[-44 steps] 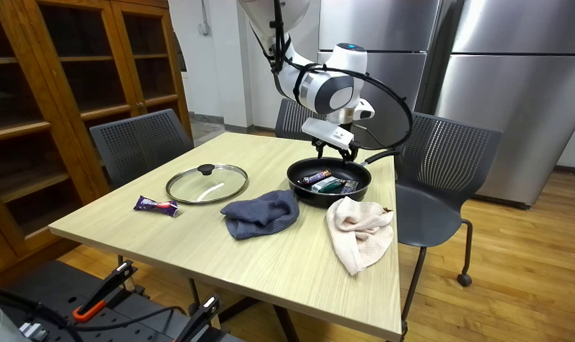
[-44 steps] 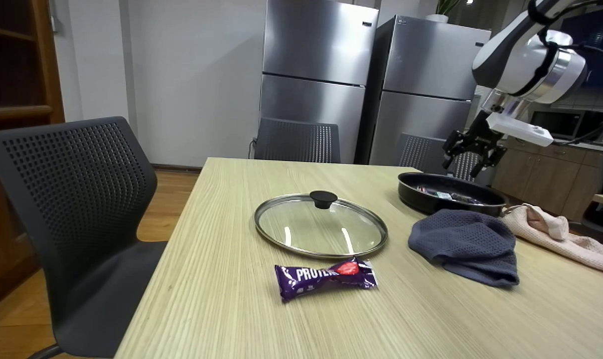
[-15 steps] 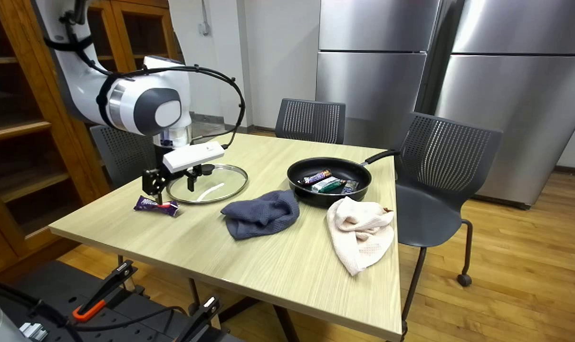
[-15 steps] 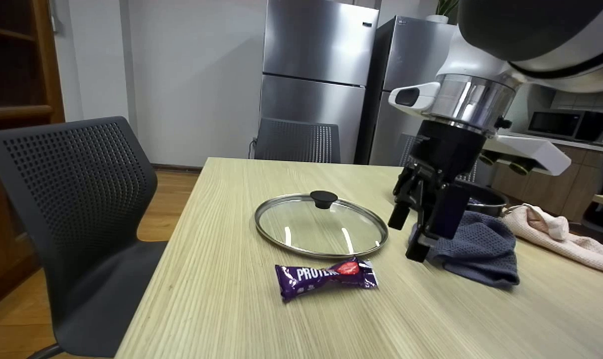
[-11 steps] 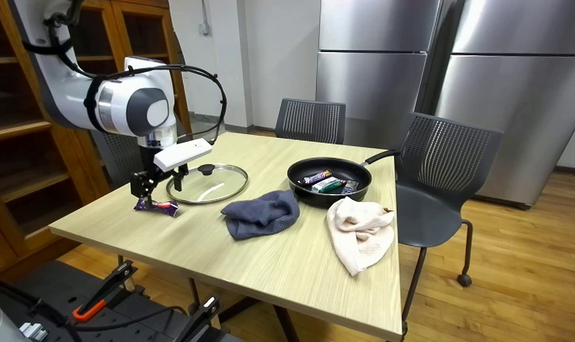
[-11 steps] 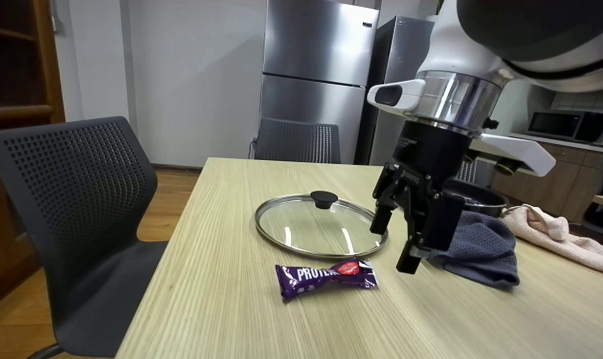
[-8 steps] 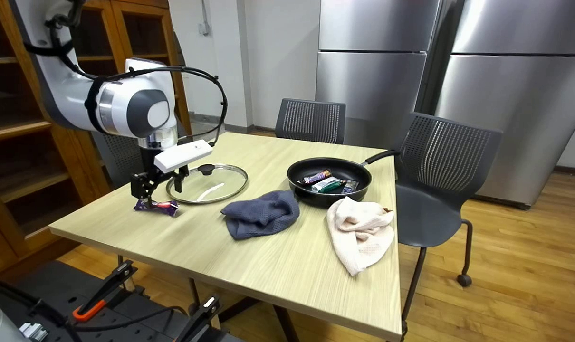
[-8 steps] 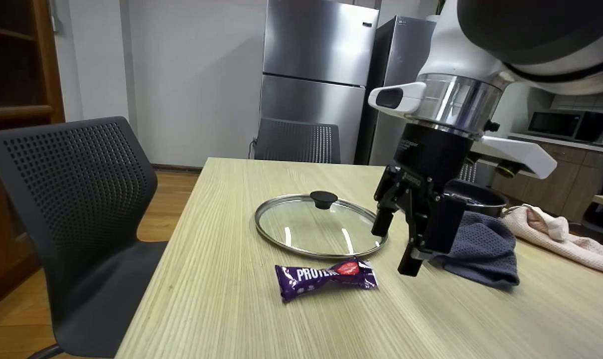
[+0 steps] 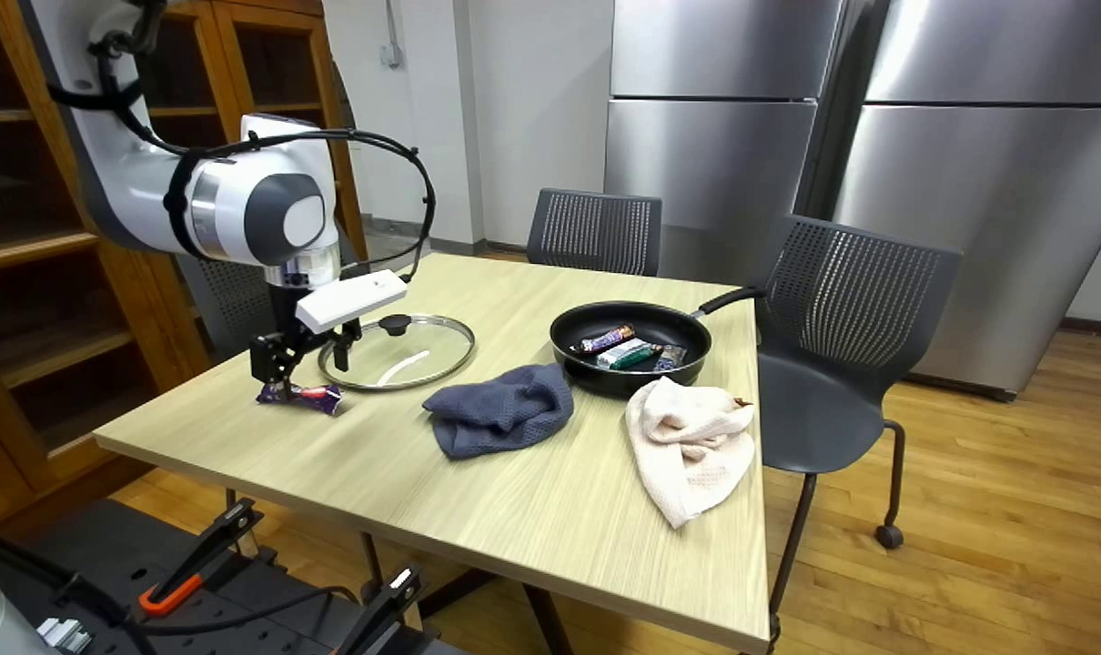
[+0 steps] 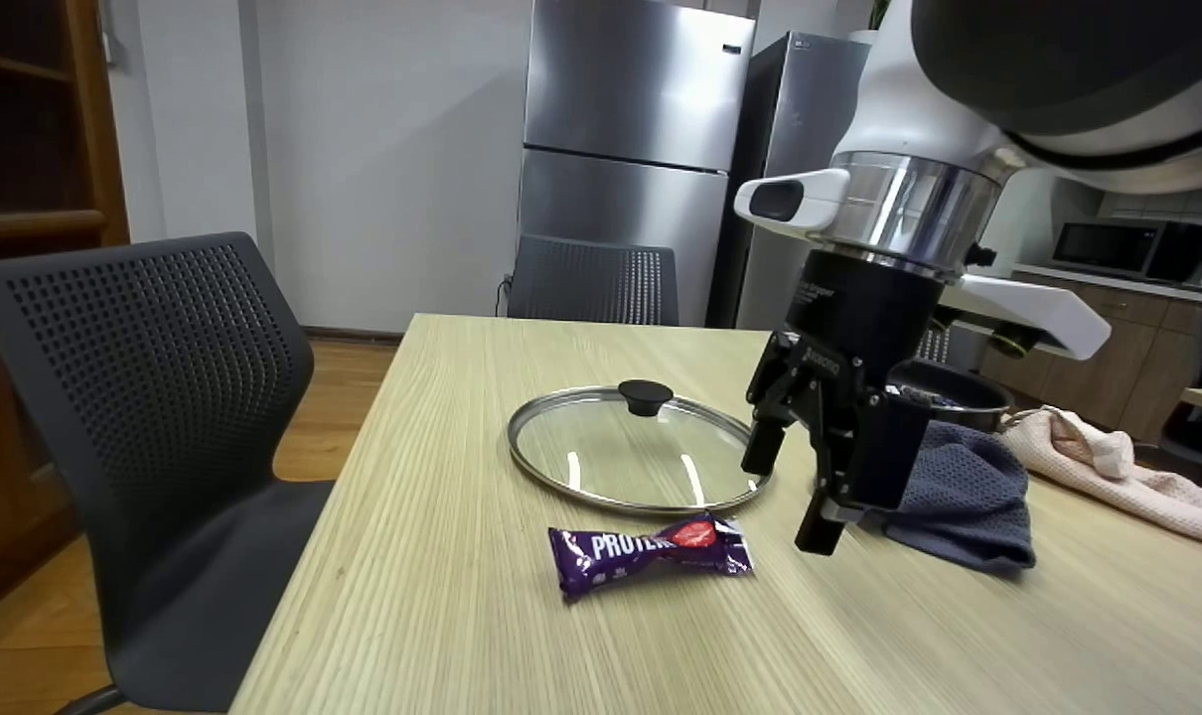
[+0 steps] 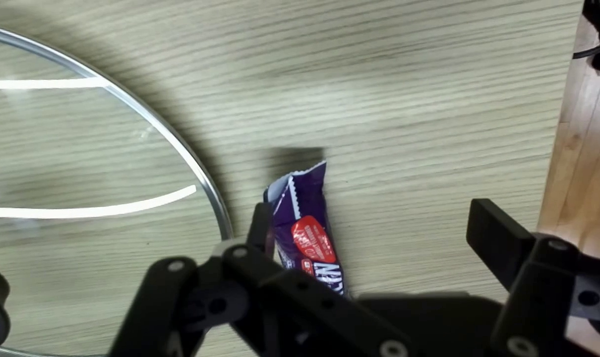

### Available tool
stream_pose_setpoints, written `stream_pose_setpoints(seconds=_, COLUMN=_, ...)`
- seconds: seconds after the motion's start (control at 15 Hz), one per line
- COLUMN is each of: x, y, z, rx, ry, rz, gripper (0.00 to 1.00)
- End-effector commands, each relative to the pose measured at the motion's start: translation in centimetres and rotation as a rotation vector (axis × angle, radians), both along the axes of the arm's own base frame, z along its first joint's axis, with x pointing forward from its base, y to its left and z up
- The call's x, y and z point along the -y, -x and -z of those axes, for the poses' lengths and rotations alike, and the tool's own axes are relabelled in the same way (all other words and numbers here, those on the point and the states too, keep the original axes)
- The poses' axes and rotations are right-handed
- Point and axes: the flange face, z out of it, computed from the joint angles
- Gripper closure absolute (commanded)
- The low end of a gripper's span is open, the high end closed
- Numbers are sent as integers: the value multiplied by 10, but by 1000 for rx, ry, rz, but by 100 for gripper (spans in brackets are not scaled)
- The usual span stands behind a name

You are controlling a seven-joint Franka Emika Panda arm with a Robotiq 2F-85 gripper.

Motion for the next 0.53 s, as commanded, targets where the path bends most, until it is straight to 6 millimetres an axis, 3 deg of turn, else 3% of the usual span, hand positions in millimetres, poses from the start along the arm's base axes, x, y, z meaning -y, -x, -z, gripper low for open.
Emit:
stream_pose_setpoints(seconds=0.0, x=-12, y=0, z=-4, rx=18, ry=45, rz=-92, gripper=0)
stream_pose_setpoints(seconds=0.47, x=-50, y=1, z=4, rx=32, ry=83, rz=-269, gripper=0)
